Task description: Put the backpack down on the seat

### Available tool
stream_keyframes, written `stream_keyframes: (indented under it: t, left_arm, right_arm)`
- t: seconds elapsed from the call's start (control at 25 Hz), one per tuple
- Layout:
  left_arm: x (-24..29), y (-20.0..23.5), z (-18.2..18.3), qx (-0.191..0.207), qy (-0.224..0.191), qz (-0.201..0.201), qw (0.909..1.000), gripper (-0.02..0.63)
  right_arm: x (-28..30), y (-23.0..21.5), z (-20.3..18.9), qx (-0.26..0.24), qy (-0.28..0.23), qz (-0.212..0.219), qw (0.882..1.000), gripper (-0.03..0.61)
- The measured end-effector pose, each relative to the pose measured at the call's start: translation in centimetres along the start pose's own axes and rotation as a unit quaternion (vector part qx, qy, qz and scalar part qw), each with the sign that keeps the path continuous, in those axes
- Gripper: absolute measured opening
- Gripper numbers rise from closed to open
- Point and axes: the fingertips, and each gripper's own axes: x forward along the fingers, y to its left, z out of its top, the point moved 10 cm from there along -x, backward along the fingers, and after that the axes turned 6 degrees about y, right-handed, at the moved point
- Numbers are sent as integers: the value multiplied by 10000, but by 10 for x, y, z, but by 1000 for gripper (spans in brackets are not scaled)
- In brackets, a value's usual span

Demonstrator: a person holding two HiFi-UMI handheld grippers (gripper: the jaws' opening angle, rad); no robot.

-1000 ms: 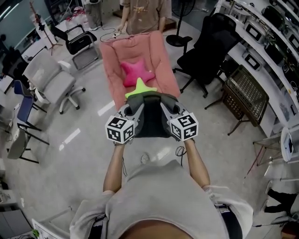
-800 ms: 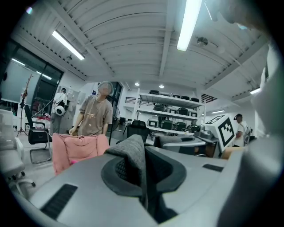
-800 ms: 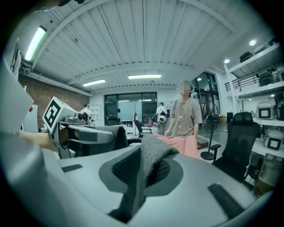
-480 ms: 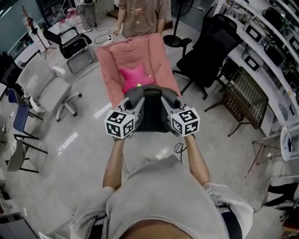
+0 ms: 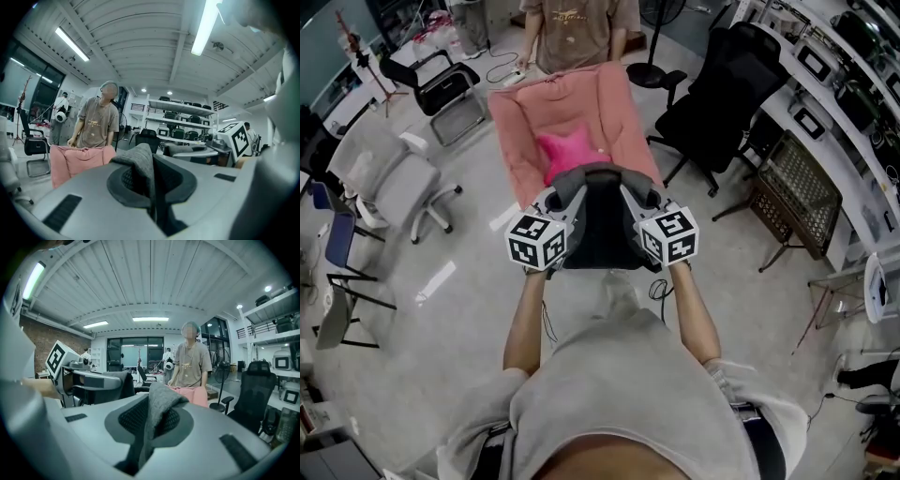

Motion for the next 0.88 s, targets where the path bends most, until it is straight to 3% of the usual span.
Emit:
stream_keyframes:
  t: [0.4, 0.88]
  left_arm:
    - [65, 42, 16, -133, 116, 214, 9996, 32]
    - [161, 94, 59, -186, 163, 584, 9980, 32]
  right_arm:
    - [58, -63, 8, -47, -14, 207, 9998, 28]
    - [129, -164, 32, 18, -71, 605, 9981, 28]
